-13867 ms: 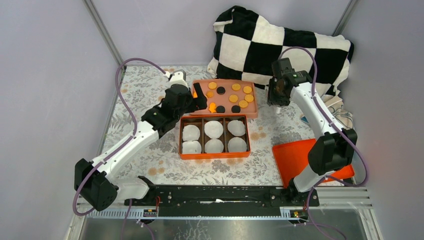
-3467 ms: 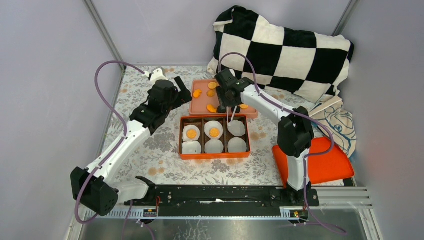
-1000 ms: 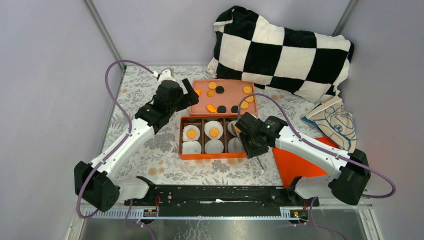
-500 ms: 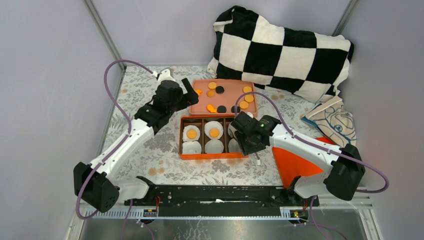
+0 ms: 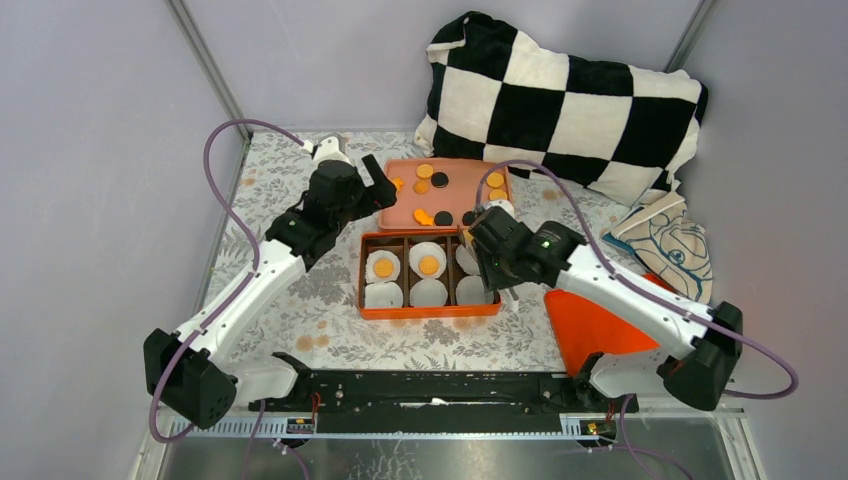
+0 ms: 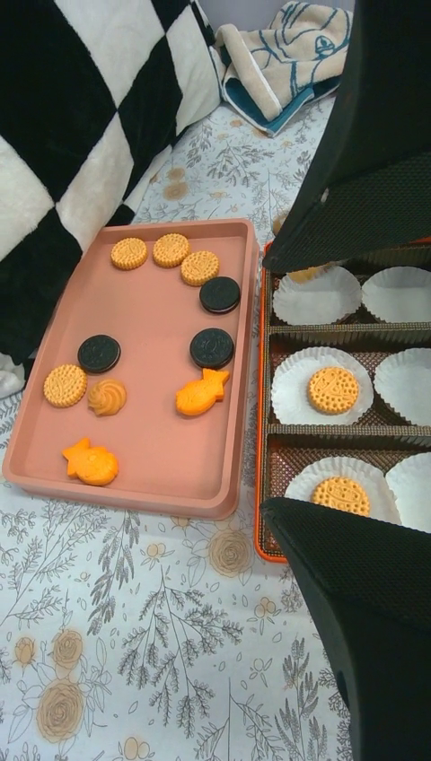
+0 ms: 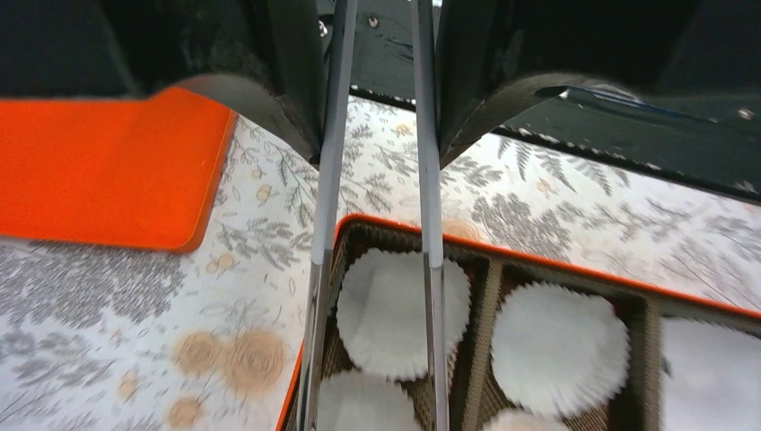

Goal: Pack the cookies

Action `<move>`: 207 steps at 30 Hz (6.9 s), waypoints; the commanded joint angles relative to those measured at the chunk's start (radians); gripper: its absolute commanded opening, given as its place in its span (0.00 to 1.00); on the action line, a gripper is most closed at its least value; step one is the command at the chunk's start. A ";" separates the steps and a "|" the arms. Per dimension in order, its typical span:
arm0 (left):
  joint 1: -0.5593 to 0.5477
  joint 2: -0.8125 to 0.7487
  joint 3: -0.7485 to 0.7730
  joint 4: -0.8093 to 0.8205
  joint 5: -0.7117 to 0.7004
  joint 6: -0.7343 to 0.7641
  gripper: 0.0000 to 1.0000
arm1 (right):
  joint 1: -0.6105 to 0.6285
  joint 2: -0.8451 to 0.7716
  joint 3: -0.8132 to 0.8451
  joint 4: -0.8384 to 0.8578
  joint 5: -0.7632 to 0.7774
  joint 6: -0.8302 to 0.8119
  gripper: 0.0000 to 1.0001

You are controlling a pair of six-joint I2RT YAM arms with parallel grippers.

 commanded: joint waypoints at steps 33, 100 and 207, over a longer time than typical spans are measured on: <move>-0.021 0.000 0.005 0.049 0.008 0.026 0.99 | -0.148 0.137 0.119 0.109 0.186 -0.083 0.45; -0.021 0.025 -0.031 0.066 0.045 0.019 0.99 | -0.494 0.514 -0.086 0.356 -0.106 -0.075 0.68; -0.071 0.037 -0.008 0.090 0.041 0.035 0.99 | -0.359 0.592 0.575 0.025 -0.248 -0.251 0.50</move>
